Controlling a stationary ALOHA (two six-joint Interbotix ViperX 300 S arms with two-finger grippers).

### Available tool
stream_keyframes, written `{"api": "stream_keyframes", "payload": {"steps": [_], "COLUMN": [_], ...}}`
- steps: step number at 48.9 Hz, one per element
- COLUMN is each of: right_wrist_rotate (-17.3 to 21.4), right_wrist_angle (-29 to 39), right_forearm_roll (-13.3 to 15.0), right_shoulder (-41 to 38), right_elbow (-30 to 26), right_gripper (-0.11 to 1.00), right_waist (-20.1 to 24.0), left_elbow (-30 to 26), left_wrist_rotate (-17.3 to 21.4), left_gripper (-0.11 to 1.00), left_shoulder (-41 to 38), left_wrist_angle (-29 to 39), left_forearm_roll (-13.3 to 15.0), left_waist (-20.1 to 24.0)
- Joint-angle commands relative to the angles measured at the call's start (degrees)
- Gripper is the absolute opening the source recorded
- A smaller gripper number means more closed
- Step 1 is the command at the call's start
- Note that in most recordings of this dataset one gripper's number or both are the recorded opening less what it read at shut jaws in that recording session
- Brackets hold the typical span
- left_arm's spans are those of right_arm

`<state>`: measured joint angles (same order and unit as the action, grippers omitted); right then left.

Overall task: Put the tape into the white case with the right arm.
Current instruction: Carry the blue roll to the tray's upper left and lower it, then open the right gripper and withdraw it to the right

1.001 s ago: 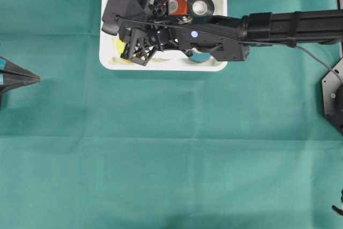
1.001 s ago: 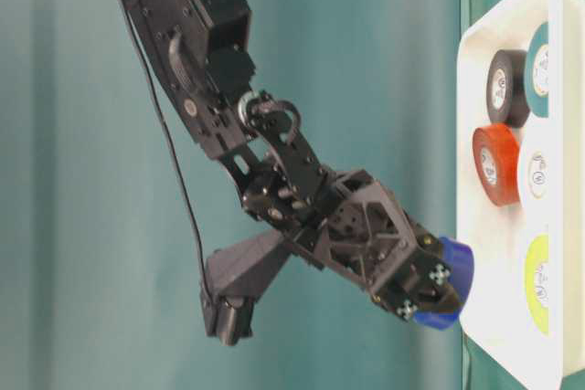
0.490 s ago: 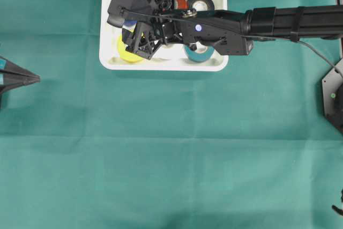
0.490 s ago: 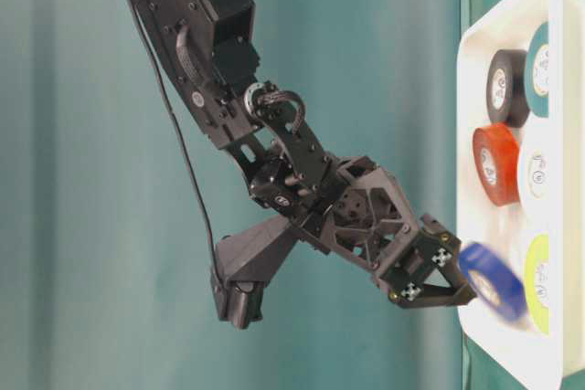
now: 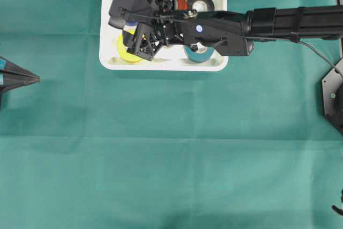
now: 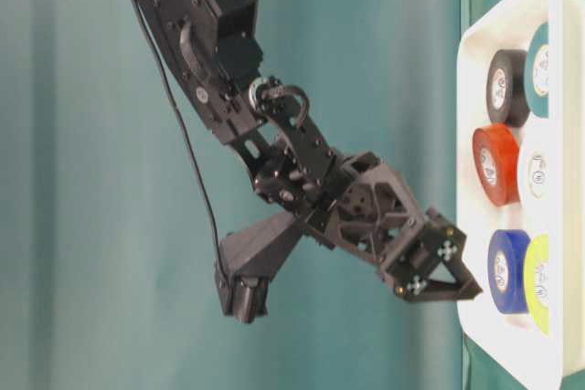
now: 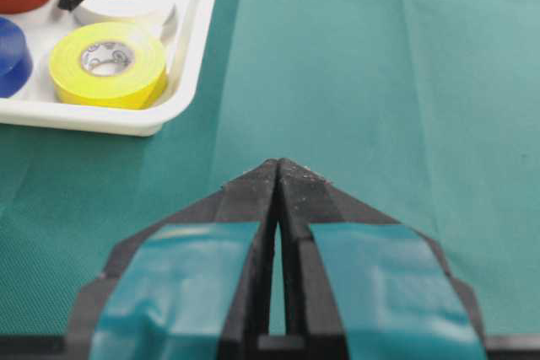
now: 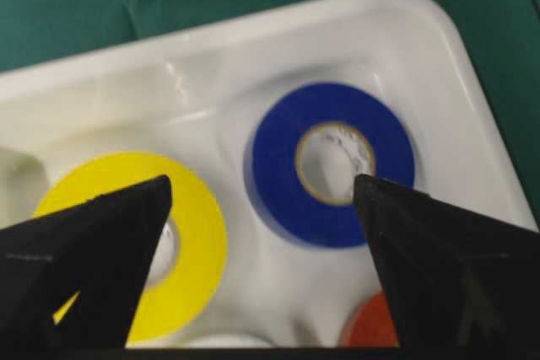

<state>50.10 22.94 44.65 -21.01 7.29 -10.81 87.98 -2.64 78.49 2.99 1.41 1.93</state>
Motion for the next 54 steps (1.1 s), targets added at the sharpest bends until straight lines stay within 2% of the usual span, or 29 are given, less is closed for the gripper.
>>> {"api": "stream_keyframes", "payload": {"steps": [1,6,28,54], "right_wrist_rotate": [-0.09,-0.09,0.09,0.79], "right_wrist_angle": [0.0,0.0,-4.57,-9.23], "right_forearm_roll": [0.26,0.26,0.26,0.26], "right_shoulder": [4.31,7.29,26.54,44.74], "right_elbow": [0.88,4.48,27.42,45.7], "right_gripper": [0.61,0.61,0.61,0.61], "right_waist": [0.0,0.0,0.0,-0.35], "left_elbow": [-0.7,-0.7,-0.7,-0.7], "left_wrist_rotate": [0.09,0.09,0.09,0.09], "left_gripper": [0.0,0.0,0.0,0.0], "left_shoulder": [-0.44,-0.35,-0.35,-0.35], "left_wrist_angle": [-0.44,-0.44,-0.35,-0.44], "left_forearm_roll": [0.0,0.09,0.0,0.0], "left_waist": [0.18,0.09,0.18,0.18]}}
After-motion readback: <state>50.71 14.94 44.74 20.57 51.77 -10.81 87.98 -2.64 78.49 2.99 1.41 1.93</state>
